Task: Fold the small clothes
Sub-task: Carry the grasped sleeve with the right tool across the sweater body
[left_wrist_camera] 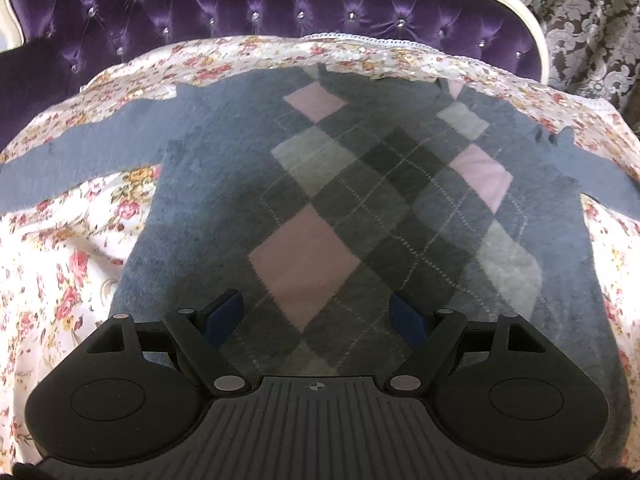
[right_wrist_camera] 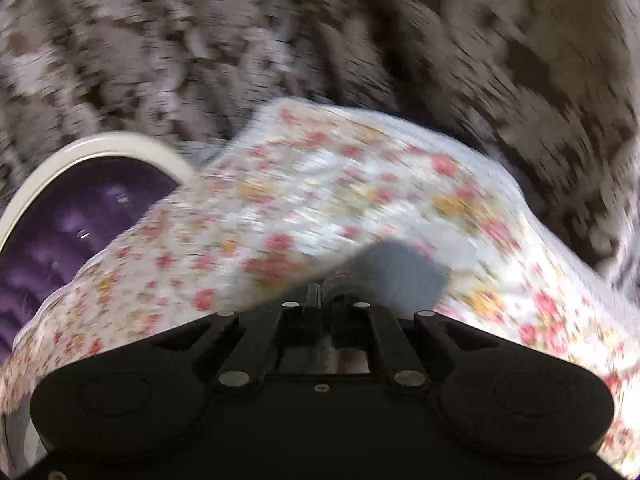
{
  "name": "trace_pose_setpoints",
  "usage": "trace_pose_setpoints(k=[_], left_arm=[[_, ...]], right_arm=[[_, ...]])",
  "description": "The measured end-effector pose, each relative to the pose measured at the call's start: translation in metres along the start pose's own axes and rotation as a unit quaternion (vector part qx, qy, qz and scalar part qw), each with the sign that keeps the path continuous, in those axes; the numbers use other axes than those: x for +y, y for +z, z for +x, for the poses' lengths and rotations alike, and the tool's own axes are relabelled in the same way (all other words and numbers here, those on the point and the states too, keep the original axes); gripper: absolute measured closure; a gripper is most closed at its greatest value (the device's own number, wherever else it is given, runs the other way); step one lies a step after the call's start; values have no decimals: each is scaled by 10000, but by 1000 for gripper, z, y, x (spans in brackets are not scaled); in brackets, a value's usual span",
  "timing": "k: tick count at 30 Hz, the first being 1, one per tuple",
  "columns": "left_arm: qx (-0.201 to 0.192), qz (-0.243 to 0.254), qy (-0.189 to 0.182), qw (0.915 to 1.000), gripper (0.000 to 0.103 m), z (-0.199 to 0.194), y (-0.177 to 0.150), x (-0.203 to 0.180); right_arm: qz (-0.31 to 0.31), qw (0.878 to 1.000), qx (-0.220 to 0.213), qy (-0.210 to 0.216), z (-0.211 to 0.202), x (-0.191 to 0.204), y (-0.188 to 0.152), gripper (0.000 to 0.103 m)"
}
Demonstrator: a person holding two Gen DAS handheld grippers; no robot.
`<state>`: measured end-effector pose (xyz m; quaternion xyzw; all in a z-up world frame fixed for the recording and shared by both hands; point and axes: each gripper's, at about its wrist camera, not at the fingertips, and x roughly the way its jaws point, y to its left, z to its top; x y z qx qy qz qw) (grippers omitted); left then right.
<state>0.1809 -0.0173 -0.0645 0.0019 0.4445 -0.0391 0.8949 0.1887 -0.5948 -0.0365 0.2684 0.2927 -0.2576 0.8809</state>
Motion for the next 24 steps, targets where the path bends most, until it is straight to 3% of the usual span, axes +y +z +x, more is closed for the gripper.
trace_pose_setpoints(k=[6, 11, 16, 19, 24], left_arm=[[-27, -139, -132, 9998, 23, -4, -3, 13], [-126, -307, -184, 9993, 23, -10, -2, 28], [-186, -485, -189, 9985, 23, -14, -1, 47], [-216, -537, -152, 9982, 23, -17, 0, 60], [-259, -593, -44, 9979, 23, -22, 1, 78]], right_arm=[[-998, 9921, -206, 731, -39, 104, 14, 92], [-1915, 9665, -224, 1691, -72, 218, -5, 92], [-2667, 9258, 43, 2677, -87, 332, -67, 92], [-3149, 9010, 300, 2969, -81, 389, -119, 92], [-3850, 8667, 775, 3075, -56, 444, -211, 90]])
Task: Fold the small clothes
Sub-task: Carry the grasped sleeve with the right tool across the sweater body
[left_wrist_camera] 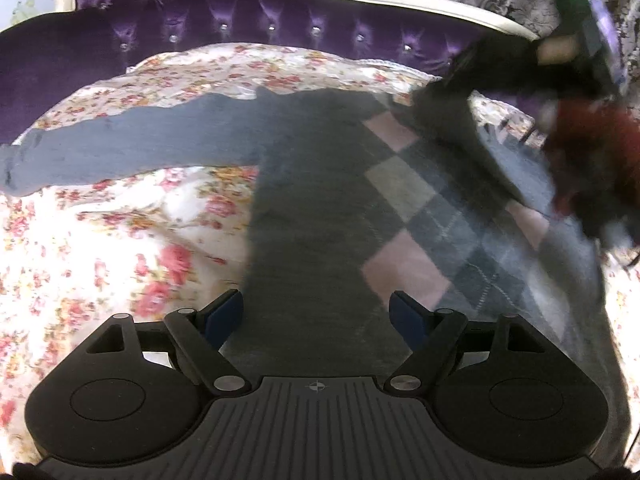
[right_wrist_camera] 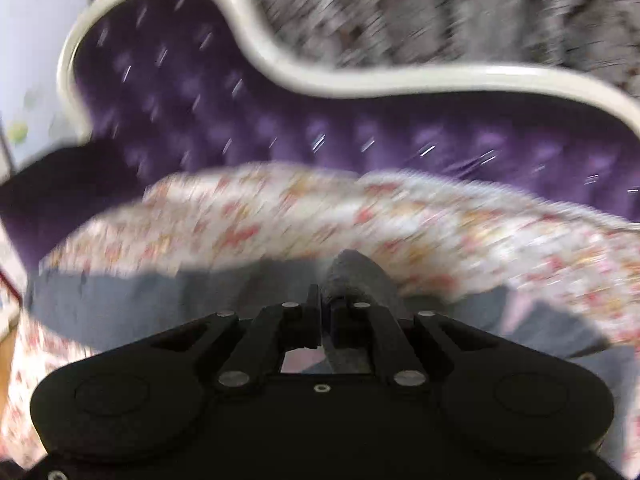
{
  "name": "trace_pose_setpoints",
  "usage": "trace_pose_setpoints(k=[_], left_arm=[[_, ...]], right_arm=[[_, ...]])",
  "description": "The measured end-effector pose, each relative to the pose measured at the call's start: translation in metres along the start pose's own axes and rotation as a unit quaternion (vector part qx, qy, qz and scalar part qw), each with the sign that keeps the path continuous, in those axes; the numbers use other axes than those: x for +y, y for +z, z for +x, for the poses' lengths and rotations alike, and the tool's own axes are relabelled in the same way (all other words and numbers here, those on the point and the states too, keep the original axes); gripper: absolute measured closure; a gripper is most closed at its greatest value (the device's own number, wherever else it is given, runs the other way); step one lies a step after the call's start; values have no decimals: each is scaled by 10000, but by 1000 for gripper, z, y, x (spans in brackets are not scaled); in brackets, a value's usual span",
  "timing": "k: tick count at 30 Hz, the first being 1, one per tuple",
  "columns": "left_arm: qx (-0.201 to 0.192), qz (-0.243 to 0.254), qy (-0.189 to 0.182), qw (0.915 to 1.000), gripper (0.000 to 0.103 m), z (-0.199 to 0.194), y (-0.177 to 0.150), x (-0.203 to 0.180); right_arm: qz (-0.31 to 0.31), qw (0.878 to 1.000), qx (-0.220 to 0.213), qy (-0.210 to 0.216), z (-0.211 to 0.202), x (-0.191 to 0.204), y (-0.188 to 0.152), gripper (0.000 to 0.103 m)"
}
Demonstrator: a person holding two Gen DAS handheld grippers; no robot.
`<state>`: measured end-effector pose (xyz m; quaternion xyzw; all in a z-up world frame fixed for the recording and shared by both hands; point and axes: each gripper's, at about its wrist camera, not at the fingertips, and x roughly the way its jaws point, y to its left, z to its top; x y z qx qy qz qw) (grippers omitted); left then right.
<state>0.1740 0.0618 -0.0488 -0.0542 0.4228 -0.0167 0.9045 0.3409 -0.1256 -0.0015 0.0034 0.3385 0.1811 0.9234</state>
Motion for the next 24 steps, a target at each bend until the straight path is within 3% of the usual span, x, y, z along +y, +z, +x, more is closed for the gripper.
trace_pose_setpoints(k=[3, 5, 8, 14, 19, 24], left_arm=[[-43, 24, 30, 10000, 23, -2, 3, 6], [-59, 48, 12, 10000, 23, -4, 5, 10], [-111, 138, -77, 9998, 23, -5, 14, 11], [-263, 293, -385, 9985, 23, -1, 44, -2], [-344, 667, -400, 9964, 23, 9, 60, -31], [-267, 1130, -451, 9922, 23, 25, 64, -59]], right_arm=[[-214, 9996, 206, 28, 23, 22, -23, 83], [-75, 9995, 234, 199, 24, 22, -31, 57], [168, 9993, -40, 334, 5, 7, -36, 42], [651, 9969, -445, 21, -50, -38, -49, 42], [863, 9947, -183, -538, -72, -61, -71, 42], [1115, 9913, 44, -705, -85, -51, -96, 36]])
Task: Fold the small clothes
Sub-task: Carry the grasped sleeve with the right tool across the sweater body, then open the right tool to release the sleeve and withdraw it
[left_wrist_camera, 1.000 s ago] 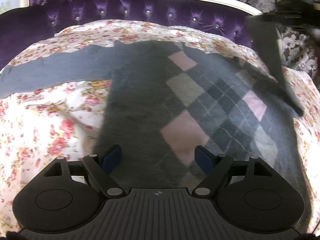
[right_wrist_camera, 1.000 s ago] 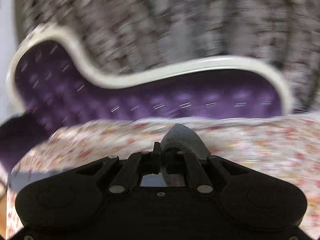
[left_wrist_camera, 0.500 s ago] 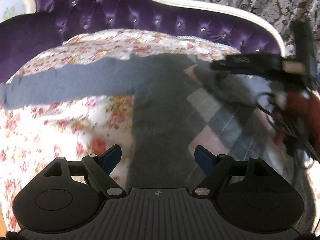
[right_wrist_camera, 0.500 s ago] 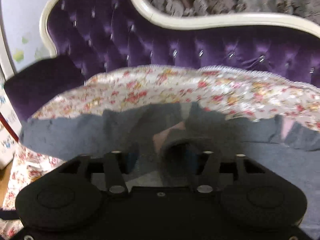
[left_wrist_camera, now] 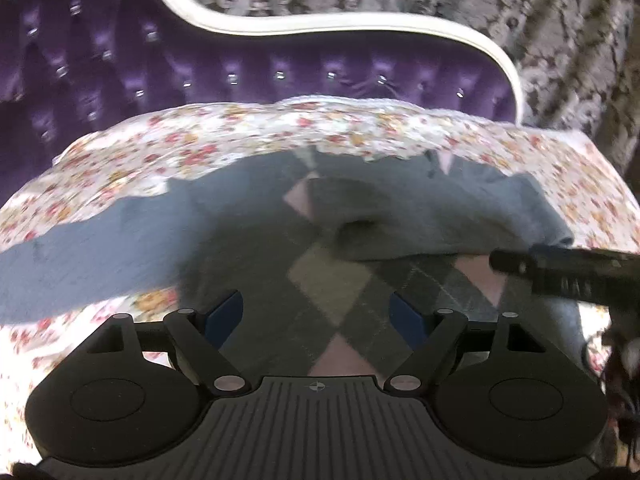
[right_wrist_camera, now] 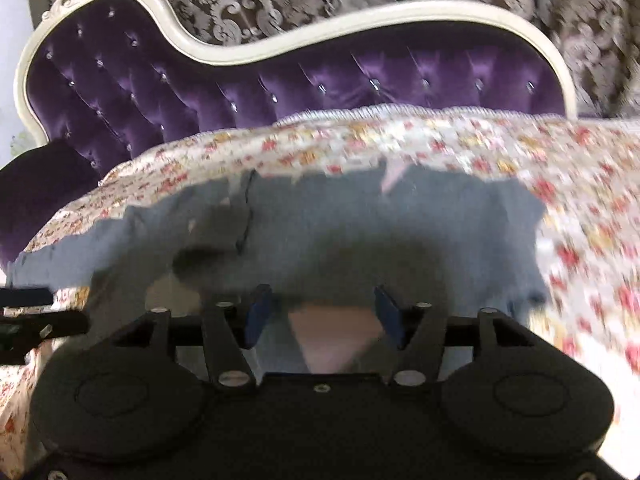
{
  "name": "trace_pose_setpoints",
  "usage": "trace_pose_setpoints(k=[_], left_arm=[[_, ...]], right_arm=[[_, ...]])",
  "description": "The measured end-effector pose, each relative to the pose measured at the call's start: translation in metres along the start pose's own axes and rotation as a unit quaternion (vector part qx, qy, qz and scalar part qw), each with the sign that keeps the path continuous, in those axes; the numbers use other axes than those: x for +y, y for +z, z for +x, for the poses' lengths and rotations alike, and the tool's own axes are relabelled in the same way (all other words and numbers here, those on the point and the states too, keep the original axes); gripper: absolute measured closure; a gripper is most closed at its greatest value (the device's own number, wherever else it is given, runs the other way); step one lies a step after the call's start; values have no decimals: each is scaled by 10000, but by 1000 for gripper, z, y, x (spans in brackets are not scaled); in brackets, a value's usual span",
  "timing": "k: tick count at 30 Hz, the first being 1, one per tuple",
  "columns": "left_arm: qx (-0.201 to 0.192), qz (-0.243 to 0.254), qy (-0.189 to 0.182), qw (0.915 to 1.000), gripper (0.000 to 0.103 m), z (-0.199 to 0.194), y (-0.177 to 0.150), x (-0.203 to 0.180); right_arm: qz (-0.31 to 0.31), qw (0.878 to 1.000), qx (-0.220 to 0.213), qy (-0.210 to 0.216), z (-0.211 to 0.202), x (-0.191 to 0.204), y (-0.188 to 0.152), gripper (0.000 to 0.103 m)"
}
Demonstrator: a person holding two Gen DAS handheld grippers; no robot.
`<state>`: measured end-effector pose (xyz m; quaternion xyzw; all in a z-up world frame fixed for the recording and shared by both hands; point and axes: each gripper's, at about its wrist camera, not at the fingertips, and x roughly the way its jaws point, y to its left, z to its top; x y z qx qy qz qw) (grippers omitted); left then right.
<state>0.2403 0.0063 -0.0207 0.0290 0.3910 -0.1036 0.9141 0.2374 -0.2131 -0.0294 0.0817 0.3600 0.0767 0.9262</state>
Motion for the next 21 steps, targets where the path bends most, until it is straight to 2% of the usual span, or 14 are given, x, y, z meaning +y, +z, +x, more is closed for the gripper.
trace_pose_setpoints(k=[5, 12, 16, 17, 19, 21], left_arm=[[-87, 313, 100, 9994, 23, 9, 7, -17], [-524, 704, 178, 9960, 23, 9, 9, -32], [-525, 633, 221, 9964, 23, 16, 11, -31], [-495, 590, 241, 9967, 23, 19, 11, -30], [-501, 532, 234, 9971, 23, 24, 11, -27], [-553, 522, 258, 9968, 23, 28, 11, -24]], right_arm=[[231, 9997, -64, -88, -17, 8, -25, 33], [232, 9996, 35, -158, -17, 20, -48, 21], [161, 9998, 31, -114, -17, 26, -57, 17], [147, 9998, 11, -125, -18, 27, -58, 11], [105, 9995, -10, -293, -20, 29, -60, 5], [44, 9986, -45, -528, -23, 31, -61, 4]])
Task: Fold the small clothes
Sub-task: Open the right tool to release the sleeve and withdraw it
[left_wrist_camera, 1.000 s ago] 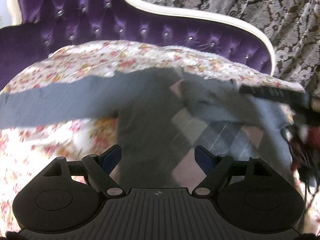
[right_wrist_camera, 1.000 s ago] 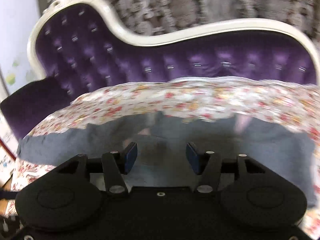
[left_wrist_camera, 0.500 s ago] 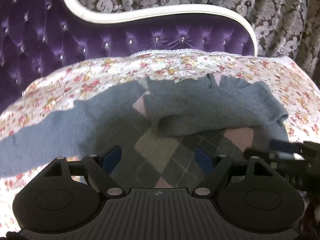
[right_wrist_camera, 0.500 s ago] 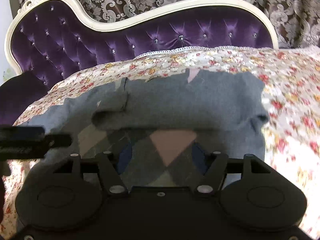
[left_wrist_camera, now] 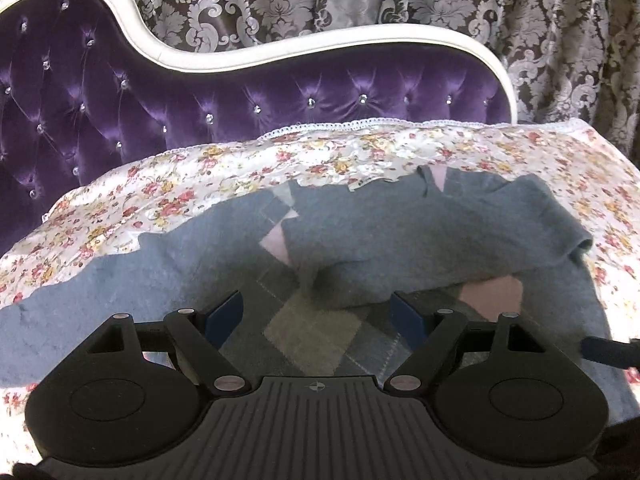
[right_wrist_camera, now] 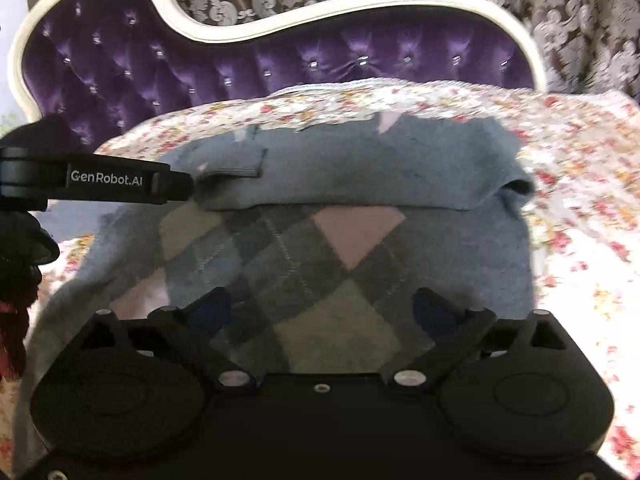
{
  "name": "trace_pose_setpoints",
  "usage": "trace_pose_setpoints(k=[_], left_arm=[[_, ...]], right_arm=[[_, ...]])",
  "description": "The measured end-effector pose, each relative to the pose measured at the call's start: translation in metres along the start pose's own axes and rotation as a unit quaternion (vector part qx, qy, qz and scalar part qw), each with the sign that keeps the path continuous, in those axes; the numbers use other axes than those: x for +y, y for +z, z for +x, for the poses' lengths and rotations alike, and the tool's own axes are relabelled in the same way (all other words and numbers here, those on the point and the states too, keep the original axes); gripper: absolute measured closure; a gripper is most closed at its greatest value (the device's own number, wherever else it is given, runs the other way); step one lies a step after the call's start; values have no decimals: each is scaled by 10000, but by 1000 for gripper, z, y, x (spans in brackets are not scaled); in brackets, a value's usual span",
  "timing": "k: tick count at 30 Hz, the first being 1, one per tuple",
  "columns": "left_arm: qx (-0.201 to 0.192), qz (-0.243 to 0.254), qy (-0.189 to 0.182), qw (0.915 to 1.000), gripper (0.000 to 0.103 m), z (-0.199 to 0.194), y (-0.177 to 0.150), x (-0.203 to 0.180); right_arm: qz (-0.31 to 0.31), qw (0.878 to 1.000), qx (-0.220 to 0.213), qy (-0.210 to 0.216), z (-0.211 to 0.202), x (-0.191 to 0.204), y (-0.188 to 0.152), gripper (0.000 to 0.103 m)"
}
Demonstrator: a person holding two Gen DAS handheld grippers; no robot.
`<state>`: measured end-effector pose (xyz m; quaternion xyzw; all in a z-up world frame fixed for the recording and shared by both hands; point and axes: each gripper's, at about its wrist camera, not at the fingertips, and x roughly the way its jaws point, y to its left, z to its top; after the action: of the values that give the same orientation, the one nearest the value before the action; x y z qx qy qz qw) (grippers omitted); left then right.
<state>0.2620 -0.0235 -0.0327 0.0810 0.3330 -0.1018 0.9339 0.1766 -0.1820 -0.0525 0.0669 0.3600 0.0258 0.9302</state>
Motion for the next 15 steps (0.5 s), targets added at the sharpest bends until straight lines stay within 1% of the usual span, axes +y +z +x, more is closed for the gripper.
trace_pose_setpoints(k=[2, 4, 7, 13, 15], left_arm=[[34, 22, 81, 10000, 23, 5, 0, 2], [62, 26, 96, 9999, 23, 11, 0, 3], [77, 84, 118, 9999, 24, 17, 1, 4], [8, 305, 112, 9995, 24, 31, 7, -3], [-16, 497, 133, 9987, 24, 37, 9, -9]], right_arm=[[-76, 10000, -20, -9, -3, -2, -2, 4], [-42, 9999, -35, 131, -7, -8, -5, 6], [81, 9993, -186, 324, -16, -17, -7, 6], [111, 9981, -375, 477, -26, -23, -4, 7], [137, 9978, -368, 531, -27, -24, -2, 7]])
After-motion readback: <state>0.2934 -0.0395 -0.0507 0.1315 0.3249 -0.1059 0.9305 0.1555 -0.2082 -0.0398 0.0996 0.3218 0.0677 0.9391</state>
